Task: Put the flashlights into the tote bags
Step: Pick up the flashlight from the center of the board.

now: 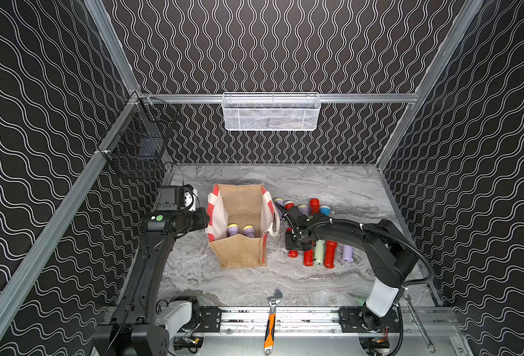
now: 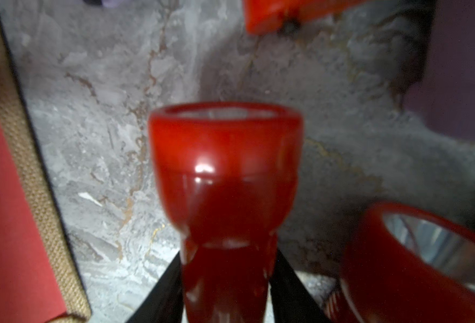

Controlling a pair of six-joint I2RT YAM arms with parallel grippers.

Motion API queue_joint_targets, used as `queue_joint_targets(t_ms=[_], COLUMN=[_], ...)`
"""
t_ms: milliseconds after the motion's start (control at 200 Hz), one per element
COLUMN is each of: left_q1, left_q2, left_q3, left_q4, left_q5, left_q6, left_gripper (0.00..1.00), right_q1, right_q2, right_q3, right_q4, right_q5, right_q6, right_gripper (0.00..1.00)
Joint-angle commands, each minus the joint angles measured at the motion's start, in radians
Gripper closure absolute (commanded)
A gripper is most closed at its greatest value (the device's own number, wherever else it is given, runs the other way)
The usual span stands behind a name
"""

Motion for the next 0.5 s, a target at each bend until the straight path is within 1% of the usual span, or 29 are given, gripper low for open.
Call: queue_joint_targets(t_ms=[0,260,380,490], left_q1=[0.000,0.000,0.000,0.000], left_q2=[-0.008,-0.012,-0.014,-0.016], left_q3=[-0.010,-0.017,-0.015,-0.014], left_q4=[0.022,0.027,0.025,0.026], left_q5=[0.005,0.007,0.009,0.007], left_q6=[0.014,0.016,0.015,0.015], left_gripper=[0.66,0.66,0.66,0.66], right_q1=[0.000,0.006,0.023,0.044], right_q2=[0.032,0.020,-0.001,-0.043], right_q3=[-0.011,-0.009,0.015,0.058], right_q4=[-0.004,-0.028,-0.067,-0.114], right_q5=[0.000,0.018,0.041,0.064], right_q6=[0.021,0.019,0.009,-0.014], right_gripper=[0.59,0.73,0.77,0.78])
